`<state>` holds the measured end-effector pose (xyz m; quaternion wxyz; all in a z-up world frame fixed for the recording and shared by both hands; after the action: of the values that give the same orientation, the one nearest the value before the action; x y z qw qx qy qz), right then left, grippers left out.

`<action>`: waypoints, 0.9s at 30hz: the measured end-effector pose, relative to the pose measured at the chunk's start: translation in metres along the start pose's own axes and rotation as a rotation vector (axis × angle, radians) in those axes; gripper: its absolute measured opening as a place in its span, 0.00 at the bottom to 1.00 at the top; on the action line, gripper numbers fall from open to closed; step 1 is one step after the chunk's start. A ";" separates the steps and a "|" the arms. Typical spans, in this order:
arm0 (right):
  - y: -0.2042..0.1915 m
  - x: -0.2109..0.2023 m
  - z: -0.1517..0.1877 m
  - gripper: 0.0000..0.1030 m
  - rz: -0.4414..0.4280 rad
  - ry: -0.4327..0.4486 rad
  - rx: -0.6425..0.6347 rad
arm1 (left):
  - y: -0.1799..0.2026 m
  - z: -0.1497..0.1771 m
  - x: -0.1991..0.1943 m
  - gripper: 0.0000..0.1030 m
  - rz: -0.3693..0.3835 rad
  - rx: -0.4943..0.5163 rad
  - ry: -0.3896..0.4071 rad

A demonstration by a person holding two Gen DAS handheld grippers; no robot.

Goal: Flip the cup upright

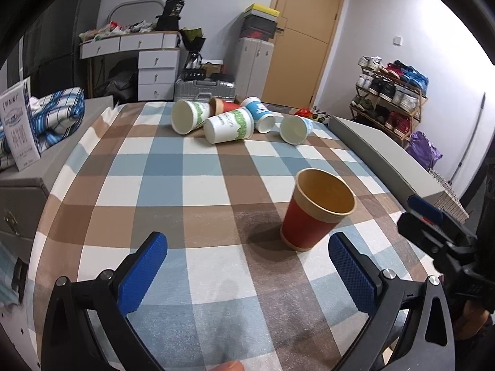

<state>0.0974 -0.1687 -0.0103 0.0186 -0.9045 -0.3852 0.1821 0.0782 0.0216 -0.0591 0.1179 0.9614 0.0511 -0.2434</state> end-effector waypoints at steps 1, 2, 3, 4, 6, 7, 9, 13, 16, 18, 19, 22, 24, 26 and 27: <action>-0.001 -0.004 -0.001 1.00 -0.007 0.009 -0.007 | 0.002 0.000 0.000 0.98 0.004 0.009 0.001; -0.002 -0.007 -0.002 1.00 -0.010 0.016 -0.014 | 0.004 0.000 0.000 0.98 0.008 0.016 0.001; -0.002 -0.009 -0.003 1.00 -0.014 0.021 -0.019 | 0.005 0.000 -0.001 0.98 0.011 0.020 0.001; -0.002 -0.010 -0.003 1.00 -0.017 0.025 -0.022 | 0.006 0.000 -0.001 0.98 0.014 0.027 0.001; -0.001 -0.014 -0.006 1.00 -0.021 0.039 -0.029 | 0.010 0.001 -0.001 0.98 0.026 0.032 0.002; -0.001 -0.014 -0.006 1.00 -0.025 0.043 -0.029 | 0.011 0.001 -0.001 0.98 0.029 0.037 0.003; 0.001 -0.016 -0.007 1.00 -0.028 0.049 -0.024 | 0.014 0.001 -0.002 0.98 0.030 0.049 0.007; 0.004 -0.017 -0.007 1.00 -0.025 0.054 -0.026 | 0.019 0.001 -0.003 0.98 0.035 0.068 0.012; 0.005 -0.019 -0.008 1.00 -0.030 0.061 -0.021 | 0.022 0.002 -0.004 0.98 0.038 0.085 0.015; 0.005 -0.019 -0.008 1.00 -0.035 0.063 -0.020 | 0.025 0.003 -0.004 0.98 0.040 0.095 0.016; 0.005 -0.020 -0.008 1.00 -0.035 0.063 -0.022 | 0.026 0.003 -0.005 0.98 0.040 0.100 0.017; 0.004 -0.020 -0.008 1.00 -0.036 0.066 -0.021 | 0.028 0.003 -0.006 0.98 0.043 0.109 0.019; 0.005 -0.020 -0.008 1.00 -0.039 0.067 -0.022 | 0.029 0.003 -0.006 0.98 0.043 0.113 0.021; 0.005 -0.020 -0.009 1.00 -0.041 0.070 -0.023 | 0.029 0.003 -0.006 0.98 0.044 0.114 0.021; 0.004 -0.020 -0.009 1.00 -0.041 0.070 -0.024 | 0.029 0.003 -0.006 0.98 0.043 0.113 0.021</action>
<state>0.0904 -0.1853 0.0033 0.0249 -0.9023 -0.4050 0.1455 0.0758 -0.0076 -0.0528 0.0678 0.9699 0.0180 -0.2332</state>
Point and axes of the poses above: each gripper's, at about its wrist camera, not at the fingertips, and x roughly the way its jaws point, y to its right, z to its underside, the point moved 8 cm from there along x, roughly the way its jaws point, and after that the axes turned 9 degrees about y, right-handed, at the moved point
